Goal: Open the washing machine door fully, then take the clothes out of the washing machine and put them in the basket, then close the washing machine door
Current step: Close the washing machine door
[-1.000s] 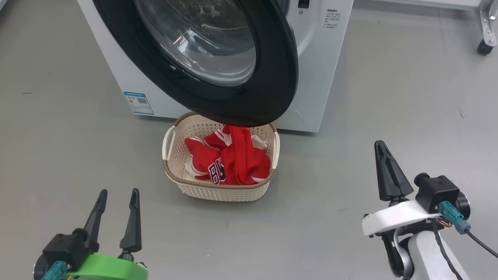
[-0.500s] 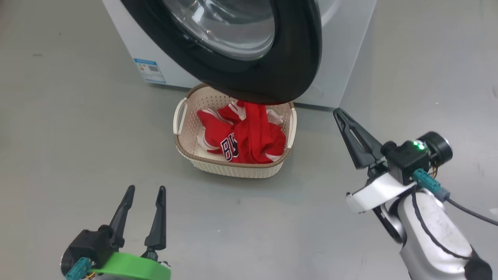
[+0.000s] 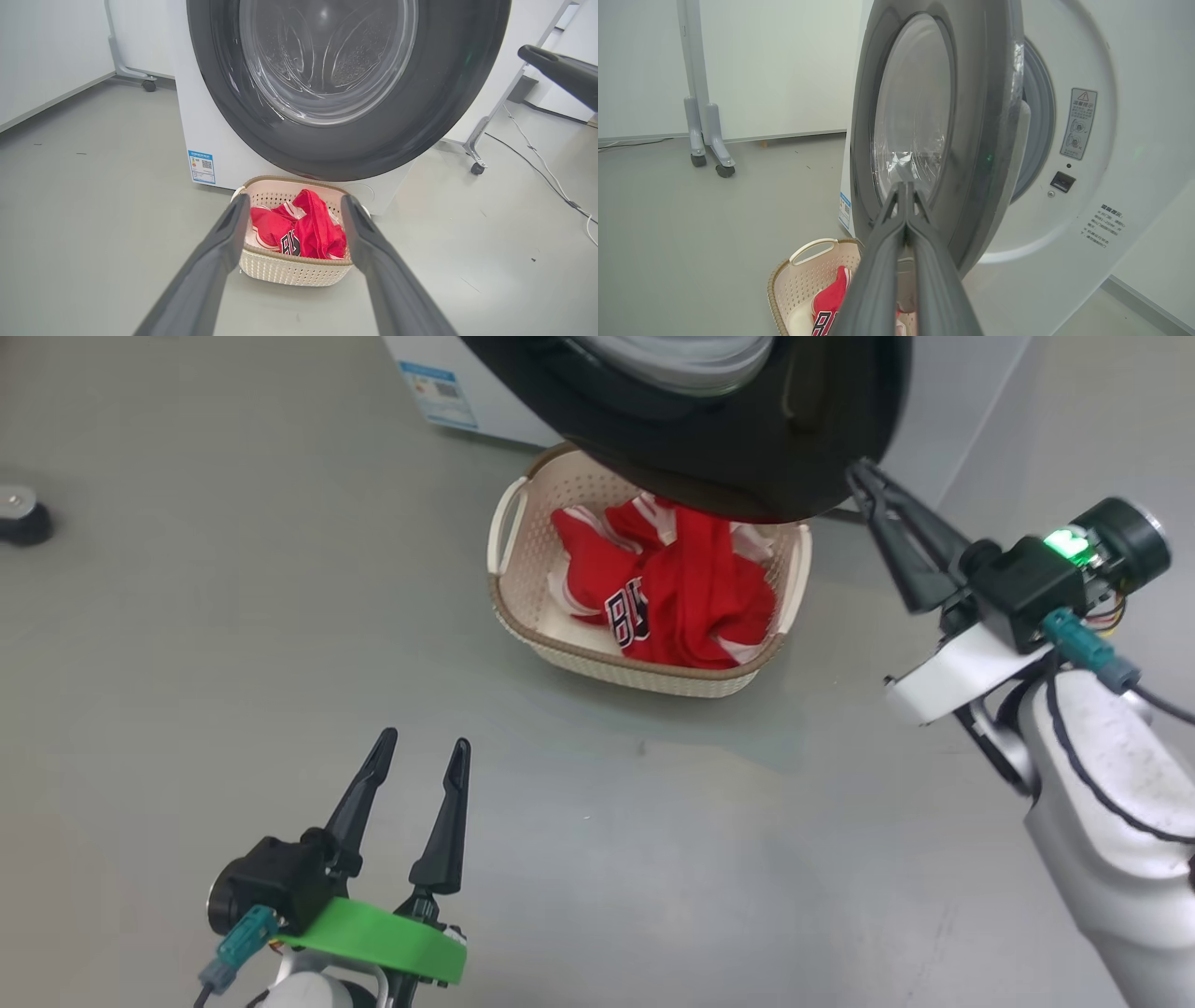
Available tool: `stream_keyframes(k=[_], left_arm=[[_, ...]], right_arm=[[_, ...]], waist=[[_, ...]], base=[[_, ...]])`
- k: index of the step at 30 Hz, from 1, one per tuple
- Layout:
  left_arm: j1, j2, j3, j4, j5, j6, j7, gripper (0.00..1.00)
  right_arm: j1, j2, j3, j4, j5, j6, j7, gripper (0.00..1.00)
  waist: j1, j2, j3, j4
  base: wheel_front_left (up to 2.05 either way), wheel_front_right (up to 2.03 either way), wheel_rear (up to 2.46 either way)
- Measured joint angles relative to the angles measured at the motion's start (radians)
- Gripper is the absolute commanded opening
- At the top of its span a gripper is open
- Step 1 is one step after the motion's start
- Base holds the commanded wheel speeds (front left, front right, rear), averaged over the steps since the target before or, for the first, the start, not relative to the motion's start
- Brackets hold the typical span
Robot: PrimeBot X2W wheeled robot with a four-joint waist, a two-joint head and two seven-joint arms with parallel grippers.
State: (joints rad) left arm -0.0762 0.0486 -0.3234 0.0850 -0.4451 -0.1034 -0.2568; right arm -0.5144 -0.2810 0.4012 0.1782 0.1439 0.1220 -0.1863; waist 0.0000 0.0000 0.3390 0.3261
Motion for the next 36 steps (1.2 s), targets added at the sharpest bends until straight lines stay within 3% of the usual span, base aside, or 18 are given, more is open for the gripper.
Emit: stream_keyframes(k=[13, 36], left_arm=[[-0.048, -0.005, 0.000, 0.007, -0.004, -0.003, 0.000, 1.00], [-0.102, -0.014, -0.058, 0.006, -0.083, -0.009, 0.000, 1.00]], right_arm=[[-0.132, -0.078, 0.017, 0.054, 0.061, 0.000, 0.021, 0.00], [-0.352, -0.178, -0.062, 0.123, 0.153, 0.009, 0.042, 0.00]], waist=[[0.0000, 0.0000, 0.098, 0.095], [0.0000, 0.0000, 0.230, 0.138]], base=[[0.00, 0.00, 0.00], [0.00, 0.00, 0.00]])
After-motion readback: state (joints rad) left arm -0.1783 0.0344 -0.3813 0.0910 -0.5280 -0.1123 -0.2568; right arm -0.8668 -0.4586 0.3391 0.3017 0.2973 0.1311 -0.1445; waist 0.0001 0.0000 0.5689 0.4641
